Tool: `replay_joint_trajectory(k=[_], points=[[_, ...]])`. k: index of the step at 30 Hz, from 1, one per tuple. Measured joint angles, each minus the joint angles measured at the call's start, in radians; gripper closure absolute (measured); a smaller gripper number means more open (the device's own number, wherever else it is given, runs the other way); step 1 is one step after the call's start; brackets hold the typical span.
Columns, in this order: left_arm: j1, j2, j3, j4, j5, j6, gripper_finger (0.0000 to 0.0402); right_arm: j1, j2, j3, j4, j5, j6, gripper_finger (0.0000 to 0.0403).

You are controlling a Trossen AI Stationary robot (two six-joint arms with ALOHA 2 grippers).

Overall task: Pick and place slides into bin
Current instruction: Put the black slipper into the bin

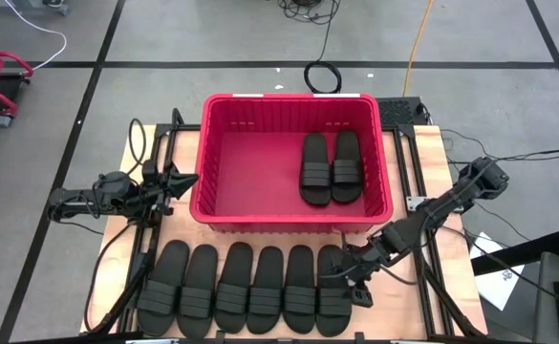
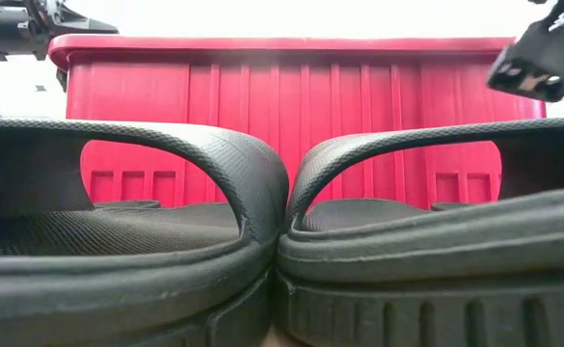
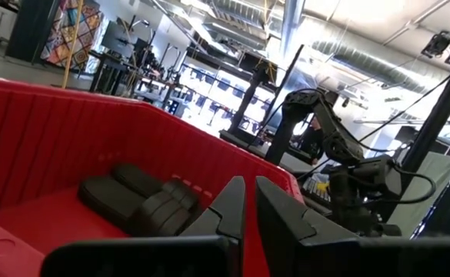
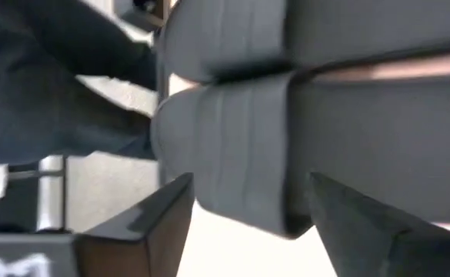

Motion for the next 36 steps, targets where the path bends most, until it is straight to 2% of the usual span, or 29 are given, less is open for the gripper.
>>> replay_joint_trajectory(k=[3,6,16,23,28,30,34,36], points=[[0.0,0.0,0.0,-0.009,0.0,-0.009,0.0371,-0.022,0.023,-0.004,0.005,0.011,-0.015,0.0135],[0.0,0.0,0.0,-0.015,0.0,-0.038,0.0371,-0.028,0.049,-0.037,0.086,-0.042,-0.025,0.0134],[0.0,0.0,0.0,-0.014,0.03,-0.055,0.0371,-0.019,0.065,-0.166,0.327,-0.153,0.055,0.016],[0.0,0.0,0.0,-0.022,0.032,-0.047,0.0371,-0.017,0.065,-0.216,0.435,-0.171,0.087,0.018],[0.0,0.0,0.0,-0.036,0.032,-0.028,0.0371,-0.017,0.065,-0.224,0.448,-0.147,0.081,0.0234],[0.0,0.0,0.0,-0.037,0.032,-0.026,0.0371,-0.017,0.065,-0.224,0.447,-0.147,0.081,0.0272],[0.0,0.0,0.0,-0.037,0.032,-0.024,0.0371,-0.017,0.065,-0.225,0.457,-0.149,0.095,0.0371],[0.0,0.0,0.0,-0.037,0.032,-0.023,0.0371,-0.017,0.065,-0.225,0.478,-0.173,0.106,0.039]])
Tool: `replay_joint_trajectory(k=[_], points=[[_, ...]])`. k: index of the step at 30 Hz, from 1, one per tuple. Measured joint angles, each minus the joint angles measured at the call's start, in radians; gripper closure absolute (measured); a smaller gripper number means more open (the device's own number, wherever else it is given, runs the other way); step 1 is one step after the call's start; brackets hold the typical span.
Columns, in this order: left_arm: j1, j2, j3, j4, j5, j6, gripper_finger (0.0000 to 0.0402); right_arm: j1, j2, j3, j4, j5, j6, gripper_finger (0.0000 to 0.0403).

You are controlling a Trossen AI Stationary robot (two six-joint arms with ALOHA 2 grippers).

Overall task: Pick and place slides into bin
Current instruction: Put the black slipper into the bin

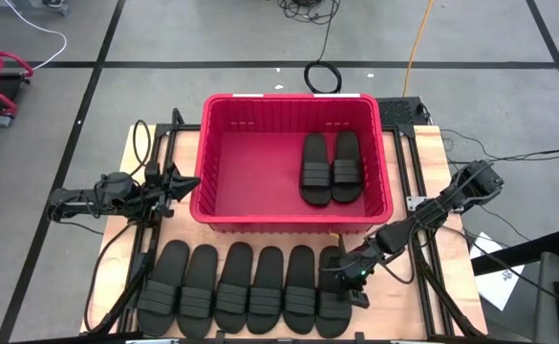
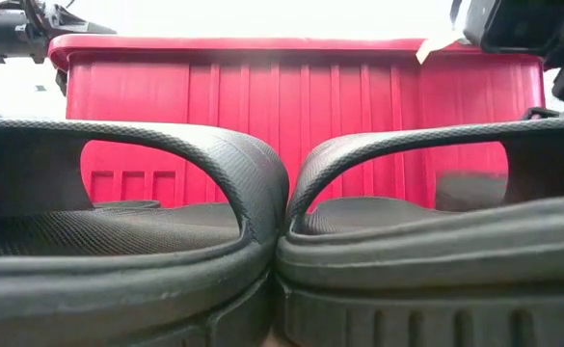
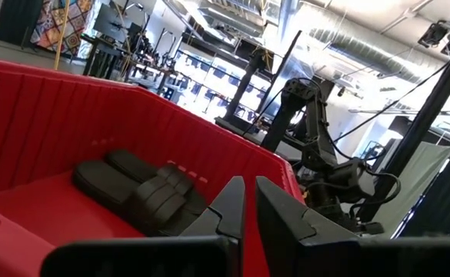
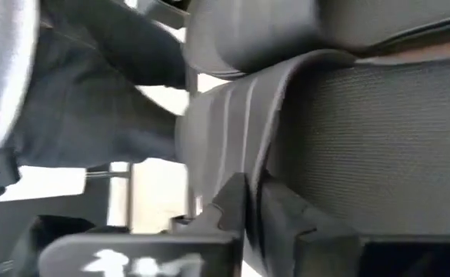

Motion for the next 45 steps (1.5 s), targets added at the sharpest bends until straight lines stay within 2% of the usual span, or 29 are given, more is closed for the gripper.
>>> replay_joint_trajectory(k=[3,9,15,18,22,27,30,32,35,40,45], points=[[0.0,0.0,0.0,-0.006,0.0,0.013,0.0371,0.0,0.0,0.0,0.017,-0.01,0.028,0.0387],[0.0,0.0,0.0,-0.007,0.001,0.026,0.0371,0.002,-0.031,0.009,0.082,-0.102,0.053,0.0396],[0.0,0.0,0.0,-0.02,0.001,0.022,0.0371,0.015,-0.124,0.071,0.09,-0.098,0.058,0.0398],[0.0,0.0,0.0,-0.024,0.006,0.015,0.0371,0.02,-0.172,0.152,0.019,-0.082,0.031,0.0399],[0.0,0.0,0.0,-0.023,0.018,0.015,0.0371,-0.012,-0.196,0.366,-0.254,-0.084,-0.064,0.04],[0.0,0.0,0.0,-0.023,0.018,0.007,0.0371,-0.164,-0.161,0.707,-0.72,-0.072,-0.27,0.0401],[0.0,0.0,0.0,-0.023,0.017,0.007,0.0371,-0.294,-0.145,0.863,-0.877,-0.084,-0.379,0.04],[0.0,0.0,0.0,-0.023,0.017,0.007,0.0371,-0.39,-0.144,0.929,-0.933,-0.136,-0.442,0.04],[0.0,0.0,0.0,-0.023,0.017,0.003,0.0371,-0.533,-0.144,0.985,-0.995,-0.208,-0.535,0.04],[0.0,0.0,0.0,-0.023,0.018,-0.029,0.0371,-0.749,-0.143,1.025,-1.092,-0.21,-0.696,0.0399],[0.0,0.0,0.0,-0.023,0.017,-0.03,0.0371,-0.969,-0.14,1.007,-1.104,-0.179,-0.785,0.0398]])
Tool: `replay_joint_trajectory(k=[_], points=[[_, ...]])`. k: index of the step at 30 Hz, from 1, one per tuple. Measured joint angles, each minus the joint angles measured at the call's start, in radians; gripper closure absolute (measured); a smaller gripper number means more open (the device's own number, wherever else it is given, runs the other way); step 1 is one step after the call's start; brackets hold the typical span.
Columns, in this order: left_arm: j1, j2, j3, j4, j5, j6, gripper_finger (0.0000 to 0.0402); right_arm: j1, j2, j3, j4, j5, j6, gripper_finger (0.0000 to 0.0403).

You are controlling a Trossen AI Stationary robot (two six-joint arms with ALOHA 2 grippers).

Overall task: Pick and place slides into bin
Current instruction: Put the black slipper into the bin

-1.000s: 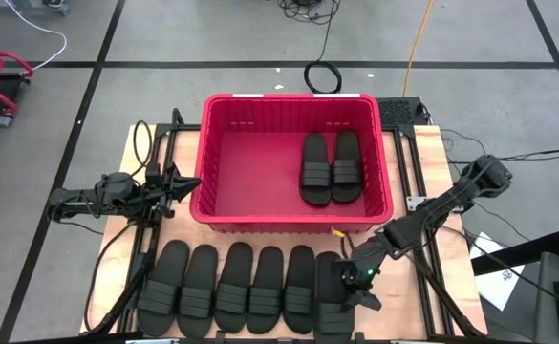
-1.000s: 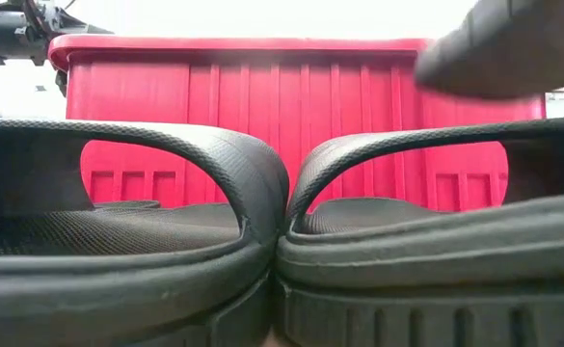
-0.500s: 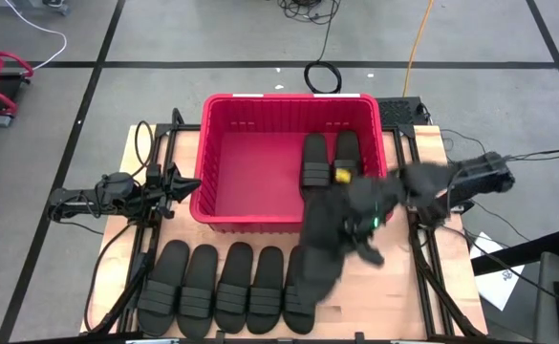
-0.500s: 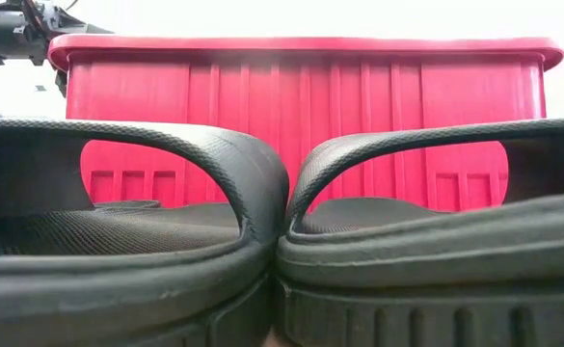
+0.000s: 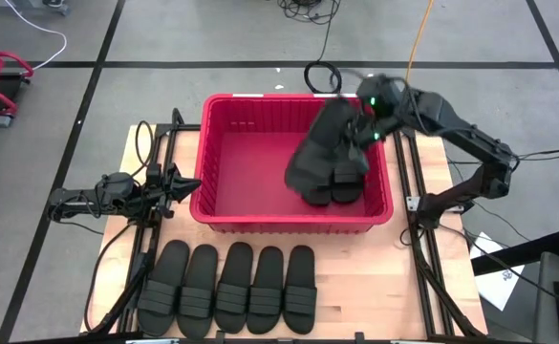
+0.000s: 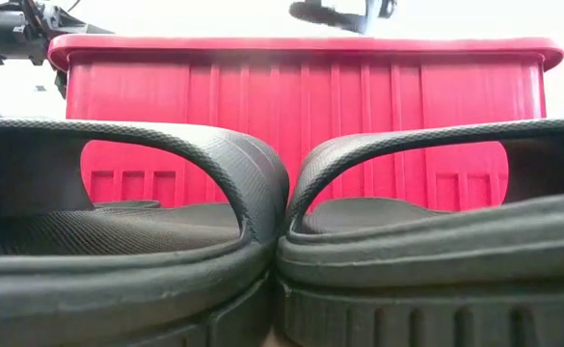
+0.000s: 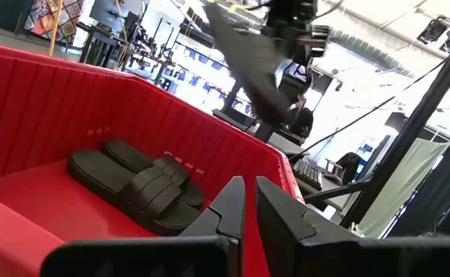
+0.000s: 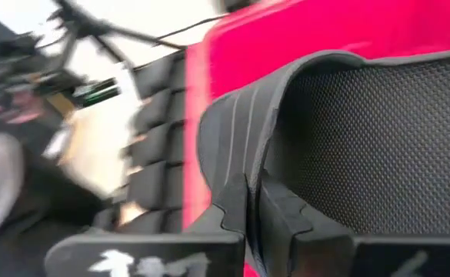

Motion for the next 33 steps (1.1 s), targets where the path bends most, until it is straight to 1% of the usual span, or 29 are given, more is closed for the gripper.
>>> replay_joint_trajectory(k=[2,5,9,11,13,17,20,24,28,33], points=[[0.0,0.0,0.0,0.0,0.0,0.008,0.0371,-0.076,0.017,-0.002,0.001,-0.004,-0.059,0.0397],[0.0,0.0,0.0,0.0,0.0,0.023,0.0371,-0.171,0.06,-0.003,-0.006,-0.045,-0.154,0.0399],[0.0,0.0,0.0,0.001,0.0,0.021,0.0371,-0.244,0.152,-0.003,-0.004,-0.157,-0.273,0.04],[0.0,0.0,0.0,0.001,0.0,0.02,0.0371,-0.258,0.208,-0.003,0.004,-0.188,-0.328,0.04],[0.0,0.0,0.0,0.001,0.0,0.02,0.0371,-0.258,0.261,-0.003,0.017,-0.209,-0.379,0.04],[0.0,0.0,0.0,0.001,-0.001,0.02,0.0371,-0.25,0.377,-0.003,0.01,-0.294,-0.486,0.0401],[0.0,0.0,0.0,0.001,-0.001,0.019,0.0371,-0.224,0.445,0.002,-0.015,-0.312,-0.557,0.0401],[0.0,0.0,0.0,0.001,-0.001,0.001,0.0371,-0.172,0.502,0.025,-0.067,-0.318,-0.665,0.0402],[0.0,0.0,0.0,0.001,-0.001,0.003,0.0371,-0.127,0.556,0.042,-0.055,-0.311,-0.689,0.0402],[0.0,0.0,0.0,-0.004,-0.001,0.024,0.0371,-0.106,0.612,0.051,0.066,-0.234,-0.621,0.0402]])
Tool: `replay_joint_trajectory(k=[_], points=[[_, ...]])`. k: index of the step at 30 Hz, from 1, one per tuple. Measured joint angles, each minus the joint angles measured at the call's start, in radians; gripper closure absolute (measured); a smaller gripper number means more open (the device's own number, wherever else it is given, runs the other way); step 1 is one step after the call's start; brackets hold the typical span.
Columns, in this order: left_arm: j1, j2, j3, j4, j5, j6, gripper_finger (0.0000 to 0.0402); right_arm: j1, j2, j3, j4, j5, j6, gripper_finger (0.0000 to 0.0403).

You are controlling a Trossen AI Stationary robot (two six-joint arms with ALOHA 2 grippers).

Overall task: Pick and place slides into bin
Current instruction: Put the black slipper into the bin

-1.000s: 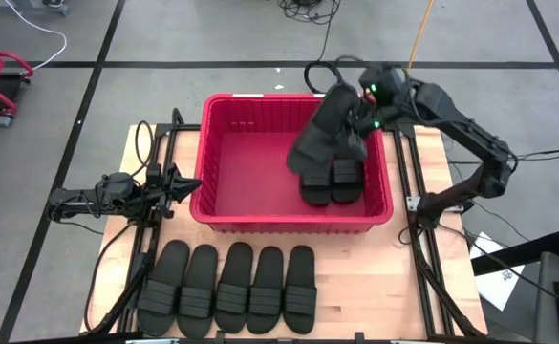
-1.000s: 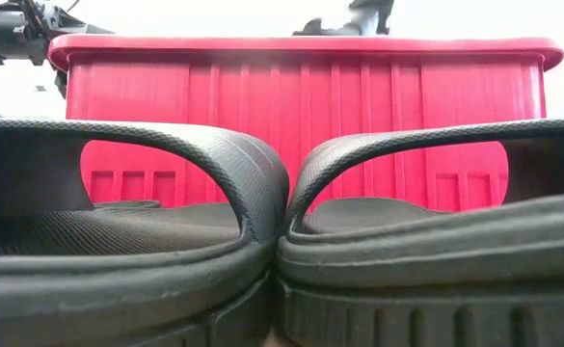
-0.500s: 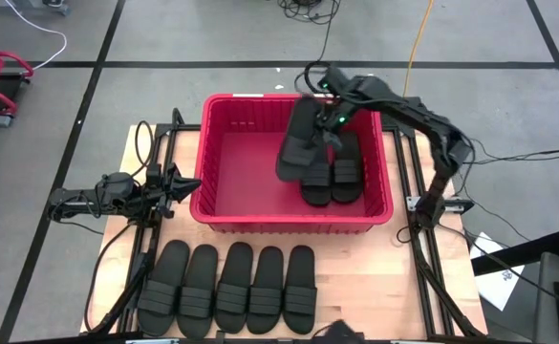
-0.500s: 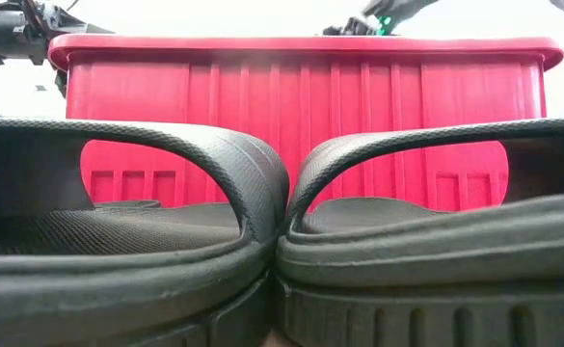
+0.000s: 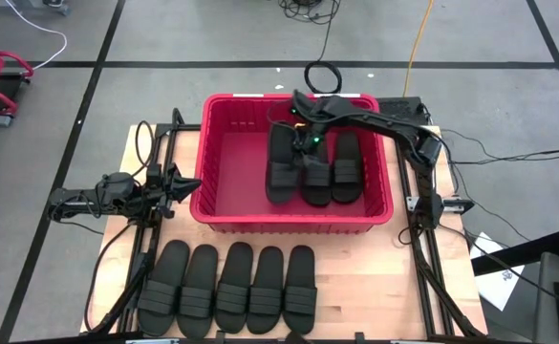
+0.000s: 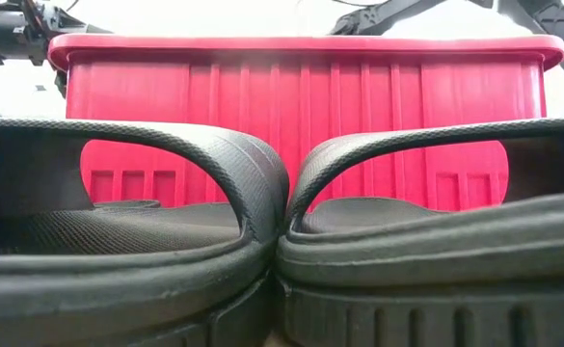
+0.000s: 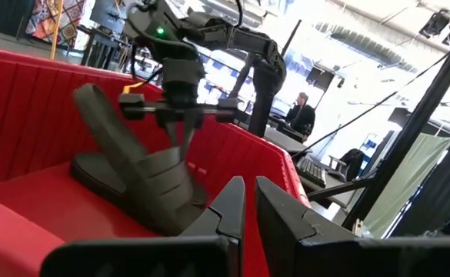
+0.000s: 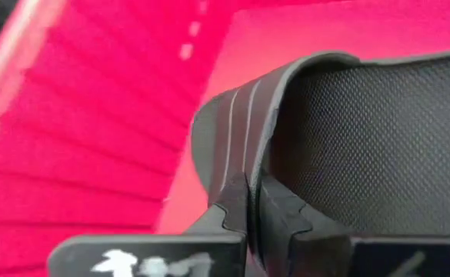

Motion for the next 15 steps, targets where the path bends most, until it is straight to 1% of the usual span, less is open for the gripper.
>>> replay_joint_trajectory(k=[3,7,11,15], points=[[0.0,0.0,0.0,-0.002,0.0,0.005,0.0371,-0.002,0.025,0.0,0.057,-0.015,0.05,0.0402],[0.0,0.0,0.0,-0.01,0.0,0.007,0.0371,-0.011,0.052,0.002,0.051,-0.086,0.048,0.0402],[0.0,0.0,0.0,-0.023,0.0,0.006,0.0371,-0.013,0.084,0.001,0.016,-0.113,0.018,0.0402],[0.0,0.0,0.0,-0.024,0.0,0.0,0.0371,-0.018,0.117,0.001,-0.005,-0.113,0.009,0.0402]])
